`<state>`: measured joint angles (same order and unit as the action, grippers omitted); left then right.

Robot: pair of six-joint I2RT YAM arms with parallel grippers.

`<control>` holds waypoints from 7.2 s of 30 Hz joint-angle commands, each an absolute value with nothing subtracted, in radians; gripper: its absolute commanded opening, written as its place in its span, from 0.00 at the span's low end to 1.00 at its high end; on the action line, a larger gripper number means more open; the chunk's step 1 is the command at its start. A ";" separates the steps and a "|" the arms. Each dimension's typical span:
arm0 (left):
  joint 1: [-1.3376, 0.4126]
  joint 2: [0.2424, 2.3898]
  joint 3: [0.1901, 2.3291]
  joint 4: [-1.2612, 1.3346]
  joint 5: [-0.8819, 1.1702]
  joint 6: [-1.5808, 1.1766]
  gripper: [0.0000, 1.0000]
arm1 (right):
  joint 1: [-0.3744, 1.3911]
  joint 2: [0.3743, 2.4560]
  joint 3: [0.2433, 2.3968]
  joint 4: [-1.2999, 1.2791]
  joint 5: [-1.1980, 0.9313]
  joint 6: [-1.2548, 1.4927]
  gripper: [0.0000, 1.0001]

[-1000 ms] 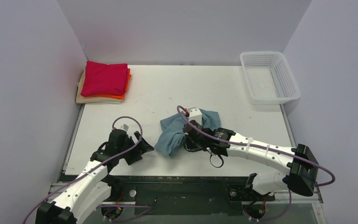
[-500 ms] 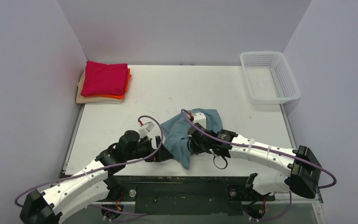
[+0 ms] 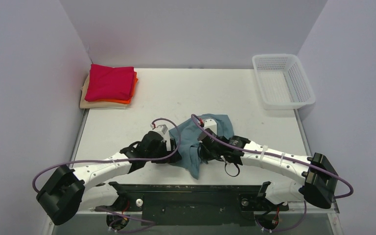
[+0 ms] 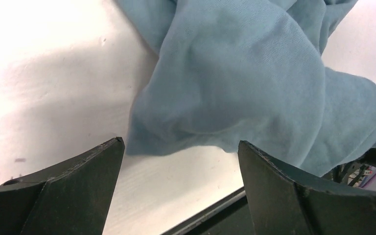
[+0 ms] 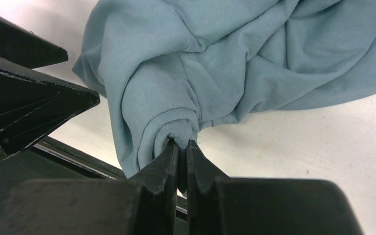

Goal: Fold and stack the t-shirts
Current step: Flatten out the tshirt

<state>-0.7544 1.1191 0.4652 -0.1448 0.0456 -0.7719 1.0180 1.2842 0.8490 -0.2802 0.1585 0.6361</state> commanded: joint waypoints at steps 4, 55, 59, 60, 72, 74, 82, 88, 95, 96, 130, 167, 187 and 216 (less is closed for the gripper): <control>-0.726 1.298 0.515 0.047 0.119 -0.613 0.91 | 1.002 1.247 0.834 -0.311 0.143 0.640 0.00; -0.363 0.810 1.729 -0.591 -0.378 -0.515 0.00 | 0.604 0.914 1.839 -0.682 0.084 0.351 0.00; -0.363 0.813 1.684 -0.579 -0.392 -0.519 0.00 | 0.605 0.926 1.809 -0.678 0.127 0.337 0.00; -0.364 0.826 1.670 -0.574 -0.393 -0.522 0.00 | 0.604 0.938 1.798 -0.676 0.135 0.335 0.00; -0.160 1.310 1.700 -0.524 -0.090 -0.592 0.00 | 0.459 1.286 1.856 -0.639 0.320 0.206 0.00; -0.142 1.322 1.687 -0.500 -0.066 -0.587 0.00 | 0.439 1.303 1.847 -0.624 0.291 0.190 0.00; -0.124 1.149 1.186 -0.395 0.009 -0.669 0.00 | 0.445 1.133 1.265 -0.520 0.055 0.253 0.00; -0.122 1.016 0.716 -0.444 0.016 -0.847 0.30 | 0.540 1.081 0.786 -0.486 0.017 0.400 0.31; -0.123 0.933 0.656 -0.660 -0.092 -0.856 0.87 | 0.614 1.057 0.764 -0.630 0.224 0.571 0.82; -0.124 0.922 0.666 -0.677 -0.091 -0.852 0.87 | 0.615 1.044 0.772 -0.634 0.231 0.582 0.83; -0.387 1.200 0.516 -0.397 -0.091 -0.857 0.00 | 0.563 1.641 1.039 -0.255 0.233 0.550 0.00; -0.344 0.855 1.741 -0.612 -0.381 -0.494 0.00 | 0.510 0.910 1.883 -0.696 0.284 0.158 0.00; -0.005 1.537 2.184 -0.542 0.063 -0.567 0.00 | 0.228 1.446 2.229 -0.613 0.117 0.077 0.00; 0.041 1.450 1.258 -0.690 -0.074 -0.589 0.86 | 0.212 1.432 1.335 -0.917 0.069 0.152 0.78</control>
<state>0.0410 1.5021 1.1934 -0.7261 -0.0563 -0.5774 0.2161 1.4506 1.3273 -0.9260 -0.0059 0.1345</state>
